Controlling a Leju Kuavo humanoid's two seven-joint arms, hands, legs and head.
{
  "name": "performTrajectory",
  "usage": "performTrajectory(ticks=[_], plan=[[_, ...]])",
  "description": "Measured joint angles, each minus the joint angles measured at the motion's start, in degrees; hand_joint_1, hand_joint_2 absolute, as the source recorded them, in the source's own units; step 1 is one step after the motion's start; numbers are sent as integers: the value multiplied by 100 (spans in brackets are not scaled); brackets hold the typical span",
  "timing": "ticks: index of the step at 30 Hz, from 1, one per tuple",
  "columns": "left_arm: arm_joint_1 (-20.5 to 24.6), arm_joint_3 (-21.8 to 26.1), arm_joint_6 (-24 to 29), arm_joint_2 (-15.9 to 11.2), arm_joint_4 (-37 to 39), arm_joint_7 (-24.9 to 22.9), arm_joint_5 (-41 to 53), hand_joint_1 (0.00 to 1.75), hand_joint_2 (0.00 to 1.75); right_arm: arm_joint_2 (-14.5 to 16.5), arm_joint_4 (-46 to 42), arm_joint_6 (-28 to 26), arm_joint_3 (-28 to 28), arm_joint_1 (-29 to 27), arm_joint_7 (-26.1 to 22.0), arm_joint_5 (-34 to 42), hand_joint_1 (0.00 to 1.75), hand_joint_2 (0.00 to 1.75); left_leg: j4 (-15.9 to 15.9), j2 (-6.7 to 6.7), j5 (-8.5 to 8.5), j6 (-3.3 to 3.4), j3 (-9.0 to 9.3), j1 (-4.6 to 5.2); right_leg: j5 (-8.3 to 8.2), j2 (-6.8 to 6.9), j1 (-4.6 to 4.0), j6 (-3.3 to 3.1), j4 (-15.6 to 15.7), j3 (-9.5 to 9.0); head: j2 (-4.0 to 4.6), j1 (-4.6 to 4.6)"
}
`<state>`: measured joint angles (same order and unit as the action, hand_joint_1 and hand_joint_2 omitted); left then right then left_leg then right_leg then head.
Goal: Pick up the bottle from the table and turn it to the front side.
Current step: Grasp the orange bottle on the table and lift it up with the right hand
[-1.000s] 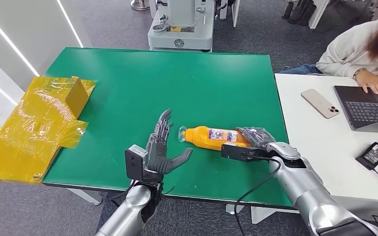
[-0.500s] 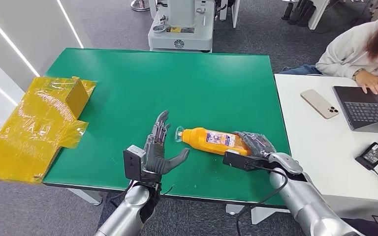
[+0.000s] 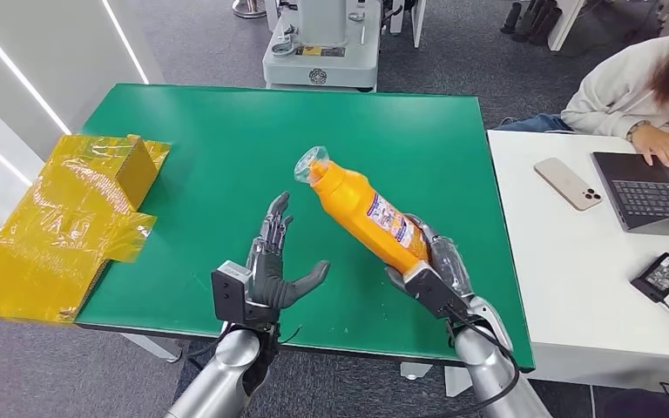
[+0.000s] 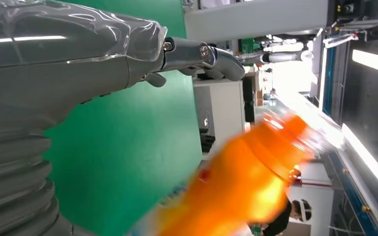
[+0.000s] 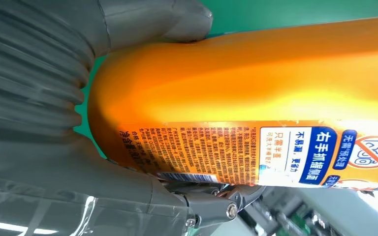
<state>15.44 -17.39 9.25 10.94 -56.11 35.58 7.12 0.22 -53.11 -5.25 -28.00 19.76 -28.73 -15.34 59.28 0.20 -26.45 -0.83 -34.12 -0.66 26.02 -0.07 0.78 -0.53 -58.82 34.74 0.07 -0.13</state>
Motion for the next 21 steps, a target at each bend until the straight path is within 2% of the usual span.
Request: performTrajectory(ticks=[4,7,14,21], plan=[[0,87,28,-24,-2,-9,4,0,175,76,-658,-111,310,-473,-6,485,175,175,0,2,0,0,-3,2,0,4,1,0,0,0,0,-2],[8,151,-151,-37,-2,-18,-102,0,175,109,-1033,-174,532,-742,-36,627,175,175,2,1,-1,2,-3,3,0,2,2,1,1,0,0,-1],[359,162,-1716,-16,60,-346,-1023,0,175,204,-1171,-146,717,-802,-130,525,175,175,3,1,1,1,-2,1,-4,1,3,-1,1,2,0,-1],[1200,157,-3018,40,500,-990,-2252,0,175,401,-314,-81,699,-108,-307,98,175,175,3,0,15,3,-1,1,-14,0,1,1,-3,2,0,-1]])
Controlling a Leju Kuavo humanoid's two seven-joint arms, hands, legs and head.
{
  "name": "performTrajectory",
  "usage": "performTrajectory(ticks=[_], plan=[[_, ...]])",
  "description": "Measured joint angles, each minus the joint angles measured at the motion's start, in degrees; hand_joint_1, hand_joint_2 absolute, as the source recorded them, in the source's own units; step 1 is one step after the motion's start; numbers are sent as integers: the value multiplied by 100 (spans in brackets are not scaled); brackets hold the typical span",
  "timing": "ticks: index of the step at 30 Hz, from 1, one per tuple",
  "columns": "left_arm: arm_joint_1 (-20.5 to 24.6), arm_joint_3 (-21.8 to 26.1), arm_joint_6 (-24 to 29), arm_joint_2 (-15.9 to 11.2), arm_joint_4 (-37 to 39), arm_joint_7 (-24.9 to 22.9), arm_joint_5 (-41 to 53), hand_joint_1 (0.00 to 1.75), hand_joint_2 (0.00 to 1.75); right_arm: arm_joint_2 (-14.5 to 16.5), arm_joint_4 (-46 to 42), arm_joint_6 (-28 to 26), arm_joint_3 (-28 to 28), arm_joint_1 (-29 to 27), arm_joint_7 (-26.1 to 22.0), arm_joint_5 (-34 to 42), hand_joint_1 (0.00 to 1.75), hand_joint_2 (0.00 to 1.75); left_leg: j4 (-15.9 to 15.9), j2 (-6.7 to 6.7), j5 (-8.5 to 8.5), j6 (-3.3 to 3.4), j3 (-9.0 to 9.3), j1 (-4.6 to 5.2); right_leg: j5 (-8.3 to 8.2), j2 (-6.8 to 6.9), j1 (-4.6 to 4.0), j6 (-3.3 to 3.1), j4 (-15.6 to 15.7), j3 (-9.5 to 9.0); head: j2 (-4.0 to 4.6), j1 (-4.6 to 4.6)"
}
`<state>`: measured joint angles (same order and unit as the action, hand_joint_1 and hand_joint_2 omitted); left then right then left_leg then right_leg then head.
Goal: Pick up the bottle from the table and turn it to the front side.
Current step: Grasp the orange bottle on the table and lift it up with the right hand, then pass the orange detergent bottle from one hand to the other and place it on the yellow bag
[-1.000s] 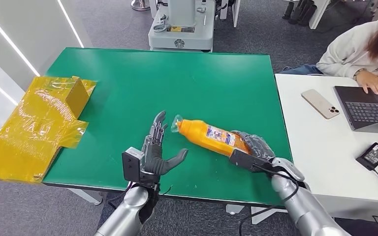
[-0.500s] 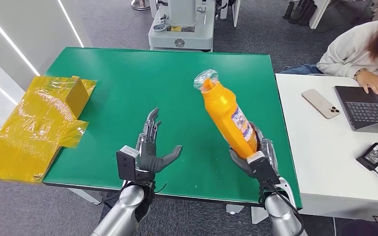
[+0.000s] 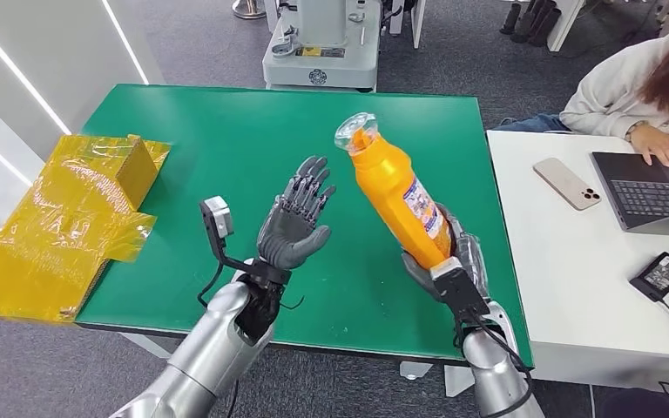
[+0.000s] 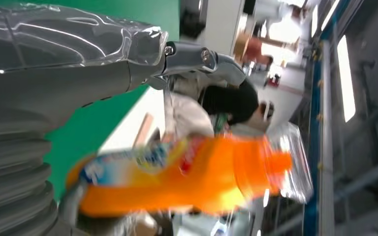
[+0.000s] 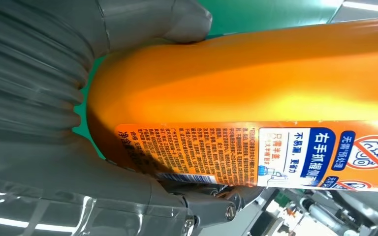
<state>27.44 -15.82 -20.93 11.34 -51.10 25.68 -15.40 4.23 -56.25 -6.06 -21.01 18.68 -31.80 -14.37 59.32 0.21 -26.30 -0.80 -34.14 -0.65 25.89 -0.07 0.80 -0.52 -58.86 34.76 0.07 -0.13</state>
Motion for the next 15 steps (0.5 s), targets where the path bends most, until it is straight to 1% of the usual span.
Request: performTrajectory(ticks=[3,6,10,15], plan=[[299,-13,-131,62,157,-196,-256,0,175,120,419,-5,-62,318,-9,-148,175,175,0,1,1,0,0,0,-1,0,0,1,0,0,0,-1],[488,-31,-65,114,287,-249,-298,0,175,215,705,-21,-155,520,-5,-255,175,175,1,1,1,0,-2,1,-1,0,0,1,0,2,0,0],[731,-65,287,169,576,-205,-154,0,175,354,1001,-183,-319,706,19,-490,175,175,1,0,0,0,-5,1,-1,-1,0,1,0,5,0,0],[1059,-103,803,174,1186,20,137,0,175,505,1244,-386,-562,782,128,-724,175,175,0,0,0,0,-7,0,-1,-1,0,1,0,7,0,0]])
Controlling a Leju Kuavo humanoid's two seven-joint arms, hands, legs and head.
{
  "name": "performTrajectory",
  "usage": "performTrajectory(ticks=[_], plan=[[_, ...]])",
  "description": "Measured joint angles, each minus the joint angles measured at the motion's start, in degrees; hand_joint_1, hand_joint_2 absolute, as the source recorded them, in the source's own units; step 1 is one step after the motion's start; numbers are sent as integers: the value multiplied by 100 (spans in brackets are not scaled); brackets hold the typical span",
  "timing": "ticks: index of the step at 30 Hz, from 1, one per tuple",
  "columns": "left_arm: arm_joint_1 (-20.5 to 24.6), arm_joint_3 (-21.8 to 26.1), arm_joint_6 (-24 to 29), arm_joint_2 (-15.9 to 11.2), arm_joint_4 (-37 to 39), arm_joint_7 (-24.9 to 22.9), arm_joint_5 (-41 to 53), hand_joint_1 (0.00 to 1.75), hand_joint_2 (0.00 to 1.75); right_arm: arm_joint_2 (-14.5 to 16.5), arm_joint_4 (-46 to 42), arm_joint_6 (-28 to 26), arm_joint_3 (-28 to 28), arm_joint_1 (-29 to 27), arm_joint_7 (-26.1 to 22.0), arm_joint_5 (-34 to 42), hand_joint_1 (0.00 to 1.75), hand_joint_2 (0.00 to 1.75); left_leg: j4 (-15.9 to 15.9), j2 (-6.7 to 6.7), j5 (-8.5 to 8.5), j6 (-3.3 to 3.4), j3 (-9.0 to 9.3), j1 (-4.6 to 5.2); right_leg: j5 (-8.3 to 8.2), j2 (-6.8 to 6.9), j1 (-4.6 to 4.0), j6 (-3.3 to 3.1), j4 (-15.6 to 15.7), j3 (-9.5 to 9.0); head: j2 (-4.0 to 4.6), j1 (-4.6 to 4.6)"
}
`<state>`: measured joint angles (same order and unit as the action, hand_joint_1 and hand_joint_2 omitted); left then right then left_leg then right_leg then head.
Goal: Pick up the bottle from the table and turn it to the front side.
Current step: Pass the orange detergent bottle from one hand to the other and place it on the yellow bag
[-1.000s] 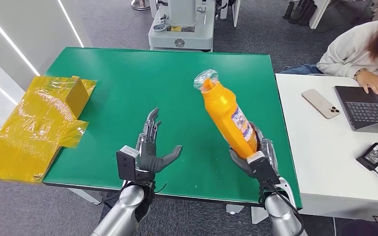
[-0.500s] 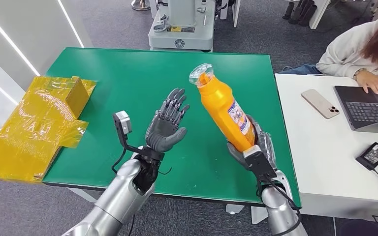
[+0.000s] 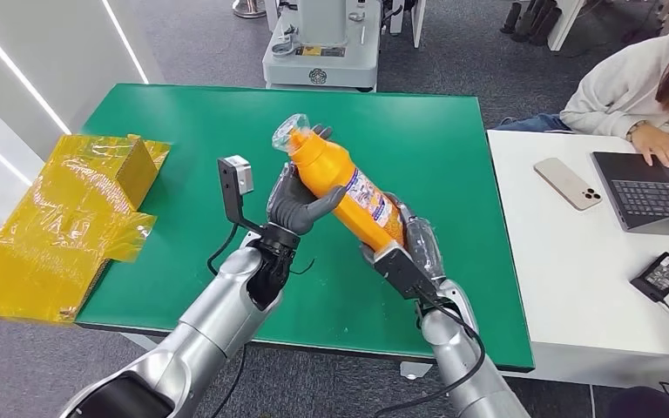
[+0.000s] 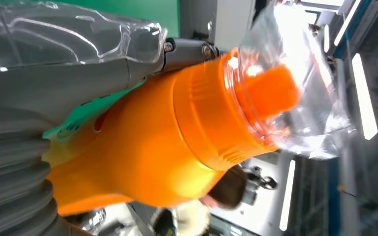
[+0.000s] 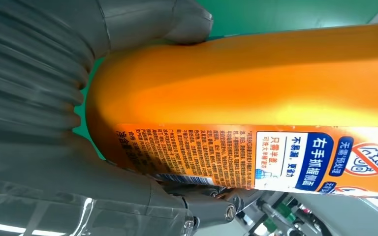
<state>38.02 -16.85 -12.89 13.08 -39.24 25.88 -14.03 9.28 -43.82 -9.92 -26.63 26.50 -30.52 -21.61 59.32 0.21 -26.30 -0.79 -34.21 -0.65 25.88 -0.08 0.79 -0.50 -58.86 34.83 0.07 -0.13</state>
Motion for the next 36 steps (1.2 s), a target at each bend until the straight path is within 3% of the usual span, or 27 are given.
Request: performTrajectory(ticks=[7,12,16,25,30,35,36], plan=[[223,1,283,-107,556,120,112,0,175,37,166,-28,-135,24,120,-122,175,175,0,0,0,0,-2,0,0,0,0,0,0,0,0,0],[226,15,207,-218,763,116,45,0,175,38,282,-85,-157,9,142,-174,175,175,0,0,0,0,-4,0,0,0,0,0,0,2,0,0],[233,28,84,-286,861,74,-13,175,175,38,352,-124,-168,1,156,-175,175,175,0,0,0,0,-4,0,0,0,0,0,0,3,0,1],[258,259,-1134,-297,961,-461,-946,175,175,38,405,-379,-178,-13,136,-269,170,175,1,-5,0,0,-3,0,0,-6,0,0,0,7,0,0],[161,516,-1896,-276,978,-1082,-1964,175,175,44,355,-419,-204,-77,72,-328,149,175,1,-8,0,0,-3,0,0,-9,0,0,0,9,0,1],[54,651,-2133,-252,978,-1475,-2658,175,175,58,304,-432,-249,-125,47,-355,144,175,1,-10,-1,0,-4,0,0,-11,0,0,0,12,0,0],[38,656,-2141,-252,978,-1529,-2772,175,175,59,290,-434,-251,-135,41,-356,118,175,1,-11,-1,0,-4,0,0,-12,0,0,0,12,0,0]])
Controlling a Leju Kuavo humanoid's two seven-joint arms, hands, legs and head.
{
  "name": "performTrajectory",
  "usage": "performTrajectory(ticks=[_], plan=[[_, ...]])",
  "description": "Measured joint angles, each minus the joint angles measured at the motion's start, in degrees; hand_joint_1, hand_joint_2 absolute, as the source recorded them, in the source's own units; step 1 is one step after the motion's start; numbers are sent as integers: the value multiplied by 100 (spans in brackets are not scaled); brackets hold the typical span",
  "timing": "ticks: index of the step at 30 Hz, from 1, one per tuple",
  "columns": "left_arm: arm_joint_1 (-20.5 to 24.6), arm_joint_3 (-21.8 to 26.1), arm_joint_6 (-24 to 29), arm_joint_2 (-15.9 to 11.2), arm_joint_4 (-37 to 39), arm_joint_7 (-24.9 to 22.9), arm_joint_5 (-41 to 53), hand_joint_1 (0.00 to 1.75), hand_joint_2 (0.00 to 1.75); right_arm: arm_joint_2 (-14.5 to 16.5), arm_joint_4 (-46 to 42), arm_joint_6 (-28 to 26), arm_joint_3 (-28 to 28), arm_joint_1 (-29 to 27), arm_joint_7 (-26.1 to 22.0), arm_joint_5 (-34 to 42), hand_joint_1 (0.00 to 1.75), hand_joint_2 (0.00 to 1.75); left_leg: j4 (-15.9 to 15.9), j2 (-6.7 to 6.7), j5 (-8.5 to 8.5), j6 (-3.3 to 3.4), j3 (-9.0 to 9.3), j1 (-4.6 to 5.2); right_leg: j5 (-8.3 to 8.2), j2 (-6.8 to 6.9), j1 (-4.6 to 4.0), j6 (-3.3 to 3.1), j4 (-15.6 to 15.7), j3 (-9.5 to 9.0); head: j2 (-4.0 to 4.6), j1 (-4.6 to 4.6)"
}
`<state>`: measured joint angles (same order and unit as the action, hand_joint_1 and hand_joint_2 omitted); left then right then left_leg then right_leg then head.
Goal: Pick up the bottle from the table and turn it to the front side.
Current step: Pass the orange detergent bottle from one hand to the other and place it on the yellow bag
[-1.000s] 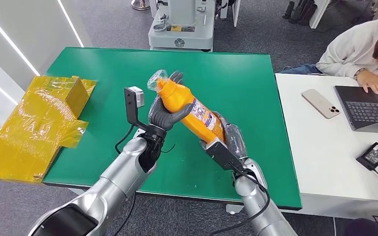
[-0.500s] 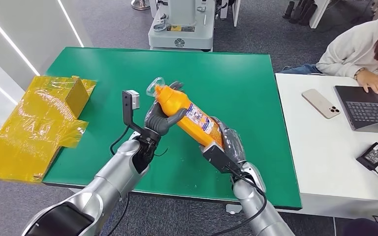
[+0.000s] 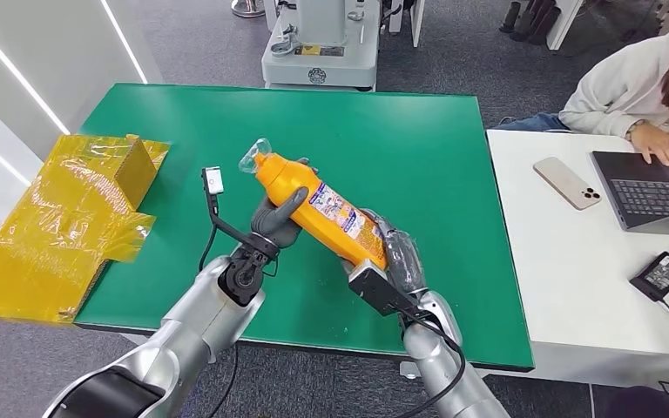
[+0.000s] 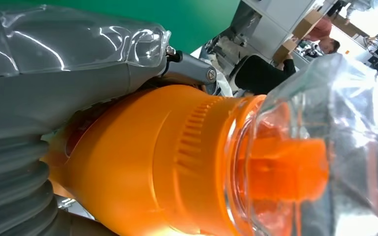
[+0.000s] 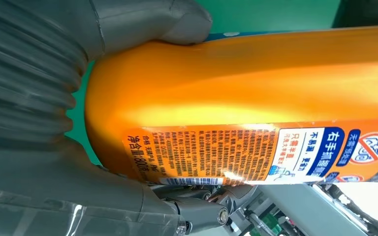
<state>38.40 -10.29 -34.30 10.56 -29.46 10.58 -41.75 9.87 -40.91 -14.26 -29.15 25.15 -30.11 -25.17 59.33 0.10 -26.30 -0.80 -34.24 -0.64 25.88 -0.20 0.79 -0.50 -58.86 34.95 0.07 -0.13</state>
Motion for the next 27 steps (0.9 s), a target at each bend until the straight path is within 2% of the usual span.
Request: performTrajectory(ticks=[3,4,7,13,20,22,25,27], plan=[[-30,4,-4,1,-1,-87,-228,175,175,1,-38,-8,-1,-27,-18,-2,11,175,1,-1,0,0,0,0,0,-1,0,0,0,0,0,-1],[-33,4,1,1,-2,-78,-256,175,175,0,-50,-11,1,-38,-33,-3,0,175,1,-1,0,0,0,0,0,-1,0,0,0,0,0,-1],[-38,1,87,2,-16,71,-211,175,175,-2,-95,-23,25,-77,-67,-5,0,175,2,-1,0,0,0,0,0,-1,0,0,0,0,0,1],[6,-40,708,-23,-140,768,504,175,175,-81,-296,-21,197,-313,-5,22,0,175,1,2,0,1,-6,0,0,3,1,0,0,0,0,-1],[154,-110,1990,-146,-150,1612,1905,175,175,-171,-865,2,304,-592,61,13,0,175,1,2,0,0,-5,-1,0,2,0,0,0,3,0,0],[185,-163,2736,-210,-185,1919,2614,175,175,-198,-1143,33,321,-717,103,-26,0,175,0,1,0,0,-5,-1,0,2,0,0,-1,3,0,0],[217,-284,4492,-345,-367,2408,4221,175,175,-263,-1702,125,338,-948,188,-67,0,175,0,-1,0,0,-6,-1,0,0,-1,0,-1,5,0,1],[228,-347,5557,-449,-577,2499,5386,175,175,-319,-2087,209,355,-1090,240,-74,0,175,0,2,0,0,-8,-1,0,3,-1,0,-1,5,0,1]])
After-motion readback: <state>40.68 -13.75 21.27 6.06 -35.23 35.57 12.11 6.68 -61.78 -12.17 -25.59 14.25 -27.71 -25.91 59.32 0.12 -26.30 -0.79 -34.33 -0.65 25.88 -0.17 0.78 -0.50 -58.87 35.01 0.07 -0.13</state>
